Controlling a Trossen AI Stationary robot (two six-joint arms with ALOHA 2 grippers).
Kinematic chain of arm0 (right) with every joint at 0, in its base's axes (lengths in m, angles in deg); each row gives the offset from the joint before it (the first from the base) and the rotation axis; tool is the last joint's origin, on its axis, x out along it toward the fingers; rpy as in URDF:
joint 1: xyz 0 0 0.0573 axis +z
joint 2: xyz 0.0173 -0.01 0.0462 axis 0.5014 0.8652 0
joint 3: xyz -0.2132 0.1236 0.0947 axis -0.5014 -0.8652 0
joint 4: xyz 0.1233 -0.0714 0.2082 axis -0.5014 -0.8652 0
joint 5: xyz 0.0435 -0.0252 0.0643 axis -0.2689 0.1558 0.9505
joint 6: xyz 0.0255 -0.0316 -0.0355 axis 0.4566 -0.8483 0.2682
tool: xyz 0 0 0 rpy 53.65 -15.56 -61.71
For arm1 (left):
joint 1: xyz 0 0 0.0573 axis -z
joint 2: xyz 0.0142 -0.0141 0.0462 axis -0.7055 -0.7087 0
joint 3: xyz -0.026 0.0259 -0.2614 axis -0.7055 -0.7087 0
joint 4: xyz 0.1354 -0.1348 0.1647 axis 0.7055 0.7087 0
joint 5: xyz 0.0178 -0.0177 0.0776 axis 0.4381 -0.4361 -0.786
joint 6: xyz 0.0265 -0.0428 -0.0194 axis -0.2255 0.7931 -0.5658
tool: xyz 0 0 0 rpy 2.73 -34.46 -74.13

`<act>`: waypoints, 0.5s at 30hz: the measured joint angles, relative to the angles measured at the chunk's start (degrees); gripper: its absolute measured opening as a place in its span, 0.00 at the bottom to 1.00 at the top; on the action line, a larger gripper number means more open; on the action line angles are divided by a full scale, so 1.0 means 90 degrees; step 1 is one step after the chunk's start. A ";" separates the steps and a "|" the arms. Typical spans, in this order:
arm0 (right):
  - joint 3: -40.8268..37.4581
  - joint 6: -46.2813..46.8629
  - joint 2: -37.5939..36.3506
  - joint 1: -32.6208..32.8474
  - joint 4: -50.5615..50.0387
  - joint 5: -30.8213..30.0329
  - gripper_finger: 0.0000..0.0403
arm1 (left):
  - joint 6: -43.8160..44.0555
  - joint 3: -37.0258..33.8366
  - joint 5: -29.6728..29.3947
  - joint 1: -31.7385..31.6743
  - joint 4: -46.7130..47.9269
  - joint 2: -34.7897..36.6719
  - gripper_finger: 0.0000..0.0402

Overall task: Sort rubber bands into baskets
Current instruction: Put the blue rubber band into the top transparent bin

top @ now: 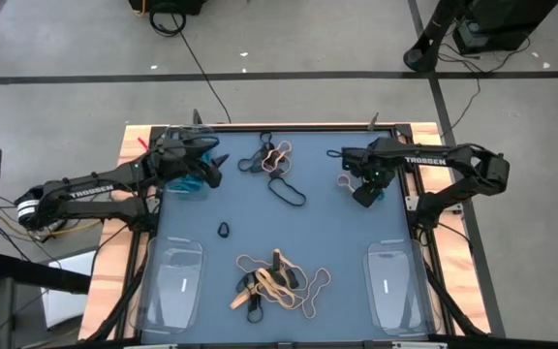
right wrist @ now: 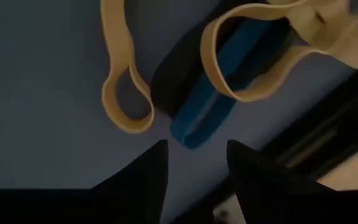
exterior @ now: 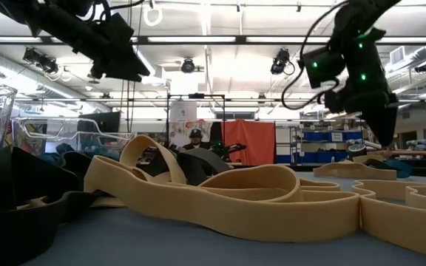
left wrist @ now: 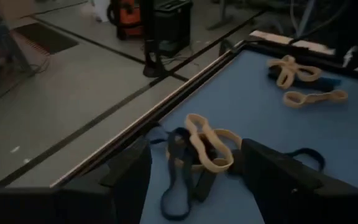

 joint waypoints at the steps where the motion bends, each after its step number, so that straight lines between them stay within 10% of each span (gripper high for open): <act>1: -0.0128 -0.0020 0.0000 -0.0046 0.0153 0.0018 0.44 | 0.0036 0.0000 0.0076 0.0005 0.0004 0.0000 0.62; 15: -0.1206 -0.0486 0.0005 -0.0487 0.1579 0.0115 0.37 | 0.0814 -0.0002 0.0457 0.0312 -0.0614 0.0000 0.62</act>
